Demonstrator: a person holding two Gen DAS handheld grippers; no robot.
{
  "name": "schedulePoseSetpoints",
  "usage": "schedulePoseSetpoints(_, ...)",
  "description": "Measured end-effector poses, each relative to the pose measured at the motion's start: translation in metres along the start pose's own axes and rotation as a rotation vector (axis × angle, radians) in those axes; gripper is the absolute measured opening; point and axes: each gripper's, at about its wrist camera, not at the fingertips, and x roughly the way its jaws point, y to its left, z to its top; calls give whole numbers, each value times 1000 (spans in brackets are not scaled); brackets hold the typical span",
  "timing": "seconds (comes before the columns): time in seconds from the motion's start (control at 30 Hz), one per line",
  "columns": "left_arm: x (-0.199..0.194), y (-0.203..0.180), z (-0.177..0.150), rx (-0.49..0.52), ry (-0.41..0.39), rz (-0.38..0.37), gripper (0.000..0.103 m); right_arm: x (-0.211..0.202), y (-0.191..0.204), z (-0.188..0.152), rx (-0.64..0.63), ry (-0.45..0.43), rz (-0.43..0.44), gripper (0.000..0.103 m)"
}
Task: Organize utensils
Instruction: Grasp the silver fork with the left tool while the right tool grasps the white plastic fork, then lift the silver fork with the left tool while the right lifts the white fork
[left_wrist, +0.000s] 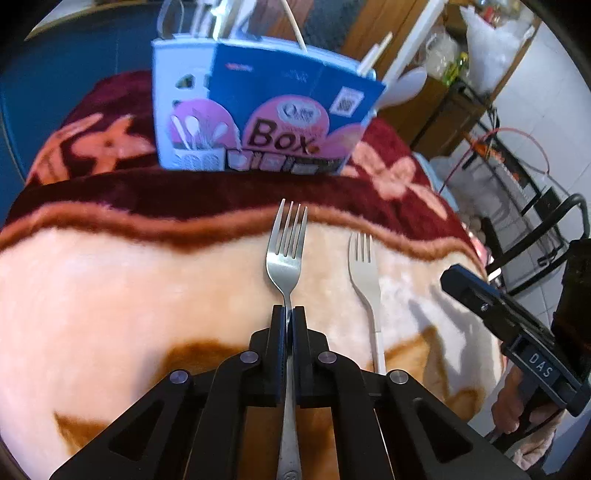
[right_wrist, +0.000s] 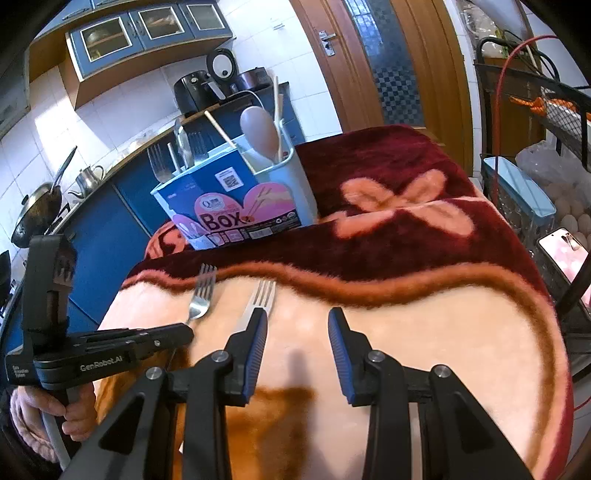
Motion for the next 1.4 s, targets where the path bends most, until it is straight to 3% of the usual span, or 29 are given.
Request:
schedulePoseSetpoints(0.27,-39,12,-6,2,-198,28,3,11,18,1,-17,78,24,37)
schedulePoseSetpoints(0.57,-70,23,-9,9,-342,29,3,37,39,1,-43,272,34,37)
schedulePoseSetpoints(1.1,-80,41,-8,-9,-412,18,3,82,60,23,-59,535,-64,33)
schedulePoseSetpoints(1.23,-80,41,-7,-12,-420,19,3,87,60,25,-79,556,-96,15)
schedulePoseSetpoints(1.4,-80,40,-6,-18,-438,19,3,85,53,25,-60,524,-48,10)
